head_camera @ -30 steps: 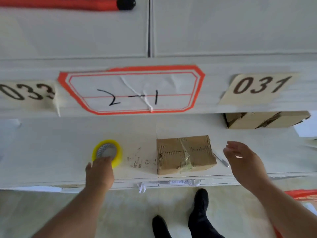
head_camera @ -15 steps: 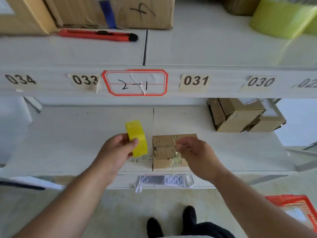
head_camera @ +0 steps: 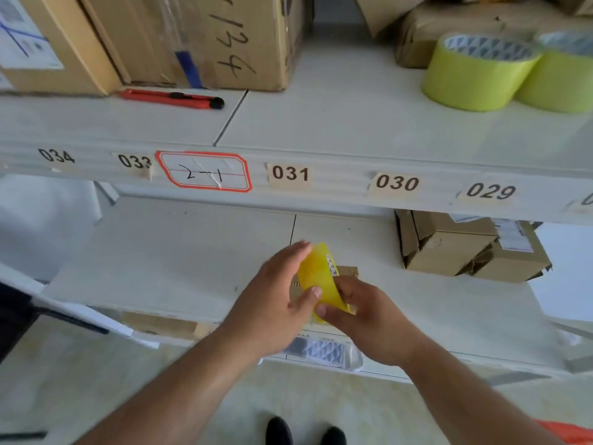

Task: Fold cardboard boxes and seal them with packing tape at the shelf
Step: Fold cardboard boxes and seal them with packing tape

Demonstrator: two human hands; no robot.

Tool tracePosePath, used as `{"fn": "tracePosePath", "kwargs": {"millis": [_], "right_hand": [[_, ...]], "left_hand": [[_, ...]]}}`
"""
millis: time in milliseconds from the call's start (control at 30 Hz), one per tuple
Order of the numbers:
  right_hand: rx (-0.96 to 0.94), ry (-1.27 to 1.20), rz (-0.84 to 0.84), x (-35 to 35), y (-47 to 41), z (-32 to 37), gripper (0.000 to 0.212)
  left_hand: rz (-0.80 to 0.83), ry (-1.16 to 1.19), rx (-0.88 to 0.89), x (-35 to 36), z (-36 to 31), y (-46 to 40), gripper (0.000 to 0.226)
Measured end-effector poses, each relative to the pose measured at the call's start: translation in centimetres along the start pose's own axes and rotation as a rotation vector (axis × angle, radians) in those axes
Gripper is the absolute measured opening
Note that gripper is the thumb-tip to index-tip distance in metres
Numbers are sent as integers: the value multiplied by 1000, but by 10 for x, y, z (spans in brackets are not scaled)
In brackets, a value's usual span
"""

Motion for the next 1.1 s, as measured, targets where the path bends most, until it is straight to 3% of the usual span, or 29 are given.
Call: {"fn": "tracePosePath", "kwargs": {"millis": [167, 267, 400, 467, 667, 800, 967, 1100], "right_hand": [[-22, 5, 19, -13, 8, -8, 23], [-25, 105, 66, -16, 12, -11, 25], [-61, 242, 107, -23, 16, -10, 26], [-54, 291, 117, -27, 15, -8, 23], [116, 297, 76, -41, 7, -11, 15], [177, 585, -94, -56, -2, -14, 38], [215, 733, -139, -57, -7, 2, 54], [181, 958, -134, -51, -24, 16, 59]], "left_hand": [[-70, -188, 79, 8, -23, 3, 51], [-100, -66, -28, 6, -9, -6, 38], [-7, 87, -181, 9, 5, -17, 8], [-5, 133, -200, 12, 7, -17, 11], [-157, -158, 96, 8, -23, 0, 9], [-233, -210, 182, 11, -41, 14, 9], [-300, 536, -449, 25, 32, 17, 10], [-265, 623, -506, 30, 47, 15, 12]]}}
Point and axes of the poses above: each hand's wrist, its own y-axis away from the middle knuckle, its own x-axis out of the palm, z = x × y, the point moved 9 cm from there along -y, towards the middle knuckle, and after that the axes turned 12 degrees about x, right-handed, at the moved point
